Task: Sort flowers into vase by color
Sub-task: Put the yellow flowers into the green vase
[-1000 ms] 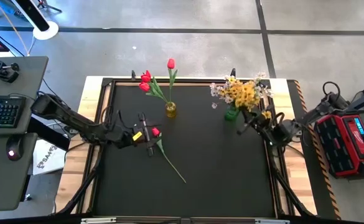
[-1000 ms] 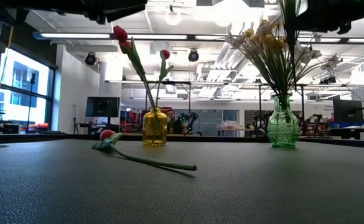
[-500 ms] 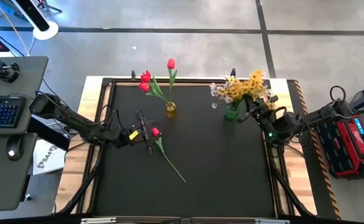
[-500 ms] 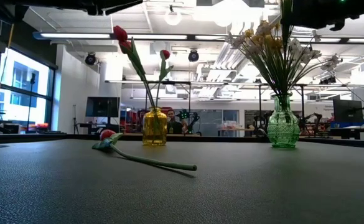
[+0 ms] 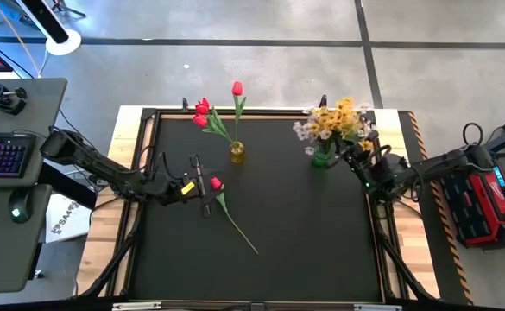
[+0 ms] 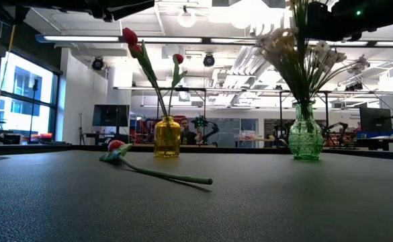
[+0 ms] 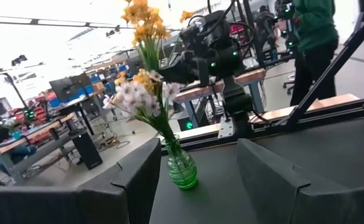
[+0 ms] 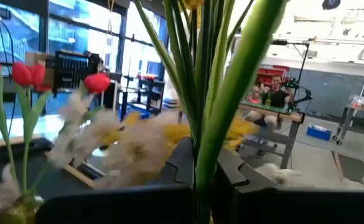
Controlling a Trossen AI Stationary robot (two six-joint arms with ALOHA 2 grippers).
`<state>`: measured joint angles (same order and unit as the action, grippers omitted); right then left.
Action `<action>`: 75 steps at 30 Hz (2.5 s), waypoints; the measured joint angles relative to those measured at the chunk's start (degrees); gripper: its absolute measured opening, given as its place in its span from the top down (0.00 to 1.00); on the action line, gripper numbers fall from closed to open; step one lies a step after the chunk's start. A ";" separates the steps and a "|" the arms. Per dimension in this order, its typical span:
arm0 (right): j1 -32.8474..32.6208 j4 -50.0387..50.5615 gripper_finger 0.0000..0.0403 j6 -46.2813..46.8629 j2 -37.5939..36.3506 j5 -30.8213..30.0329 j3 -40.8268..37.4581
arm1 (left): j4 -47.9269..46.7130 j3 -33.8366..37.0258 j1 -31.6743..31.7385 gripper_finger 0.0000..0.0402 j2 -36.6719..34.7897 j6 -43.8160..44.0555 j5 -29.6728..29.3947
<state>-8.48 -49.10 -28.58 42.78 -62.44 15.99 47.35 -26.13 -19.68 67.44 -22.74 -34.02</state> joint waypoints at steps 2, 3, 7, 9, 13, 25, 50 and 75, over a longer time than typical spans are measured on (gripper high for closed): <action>0.17 1.01 1.00 0.29 0.00 -0.06 0.00 | 0.02 0.00 0.00 0.50 0.00 0.04 0.61; 0.18 1.40 1.00 0.60 0.00 -0.06 0.00 | 0.02 0.00 0.00 0.50 0.00 0.04 0.69; 0.18 5.11 1.00 3.38 0.00 -0.10 0.00 | 0.02 0.00 0.00 0.50 0.00 0.09 0.70; 0.18 7.86 1.00 5.82 0.02 -0.21 0.02 | 0.02 0.00 0.00 0.50 0.00 0.13 0.70; 0.18 12.25 1.00 9.78 0.00 -1.58 0.00 | 0.02 0.00 -0.24 0.50 0.00 0.13 0.70; 0.16 27.51 1.00 24.31 0.00 -3.64 0.02 | 0.15 0.00 -0.61 0.50 0.00 0.11 0.74; 0.25 48.87 0.98 51.16 0.00 -4.87 0.04 | 0.70 0.00 -0.61 0.50 0.00 0.15 0.87; 0.25 43.65 0.51 46.09 -0.09 1.06 3.52 | 0.43 0.00 -0.61 0.50 0.00 0.13 0.83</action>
<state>-8.23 -5.45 17.52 42.70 -61.39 19.51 47.79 -26.13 -20.29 67.44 -22.61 -33.19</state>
